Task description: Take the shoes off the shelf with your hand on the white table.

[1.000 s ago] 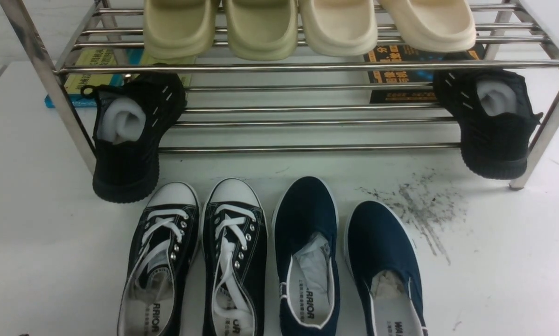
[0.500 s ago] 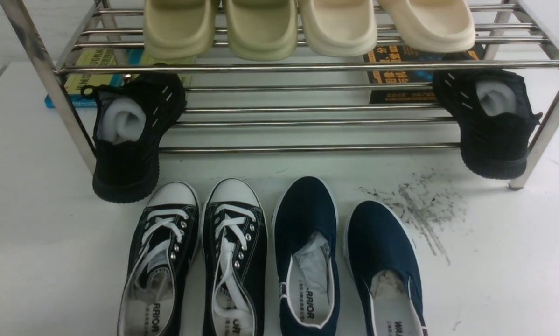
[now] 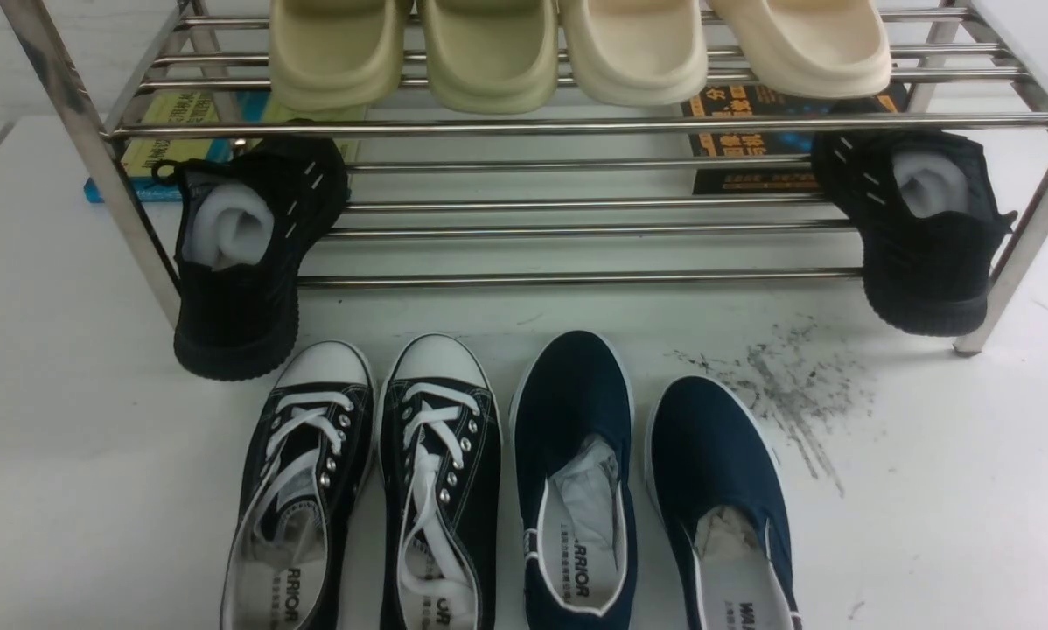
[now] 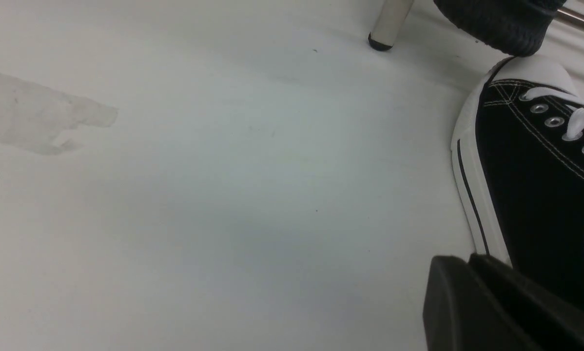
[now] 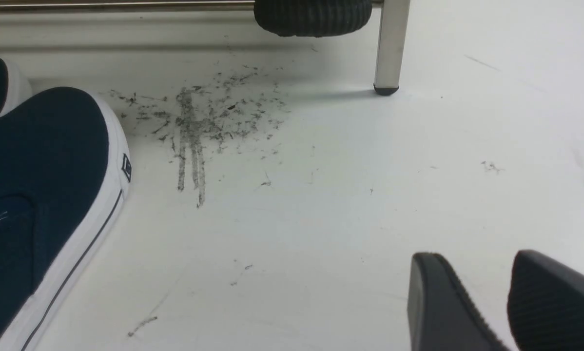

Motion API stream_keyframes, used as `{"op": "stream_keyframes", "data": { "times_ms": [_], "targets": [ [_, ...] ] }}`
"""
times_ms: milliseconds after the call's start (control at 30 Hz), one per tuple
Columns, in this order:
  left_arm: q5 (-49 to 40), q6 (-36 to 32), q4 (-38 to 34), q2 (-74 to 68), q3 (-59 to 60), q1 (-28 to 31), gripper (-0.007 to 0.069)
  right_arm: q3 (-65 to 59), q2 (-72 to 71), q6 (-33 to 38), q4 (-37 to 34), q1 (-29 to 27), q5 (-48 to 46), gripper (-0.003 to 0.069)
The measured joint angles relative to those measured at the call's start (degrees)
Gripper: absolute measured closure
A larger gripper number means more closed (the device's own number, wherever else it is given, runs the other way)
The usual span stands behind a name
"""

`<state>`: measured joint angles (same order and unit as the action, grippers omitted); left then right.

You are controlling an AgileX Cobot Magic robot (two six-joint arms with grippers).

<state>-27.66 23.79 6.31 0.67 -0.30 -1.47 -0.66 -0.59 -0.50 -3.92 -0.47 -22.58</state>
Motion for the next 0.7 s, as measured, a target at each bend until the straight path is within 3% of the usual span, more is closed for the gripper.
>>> {"op": "stream_keyframes", "data": {
  "times_ms": [700],
  "targets": [
    [3.0,0.1,1.4,0.0,0.7,0.0,0.0545,0.0,0.0,0.0,0.0,0.0,0.0,0.0417]
  ]
}}
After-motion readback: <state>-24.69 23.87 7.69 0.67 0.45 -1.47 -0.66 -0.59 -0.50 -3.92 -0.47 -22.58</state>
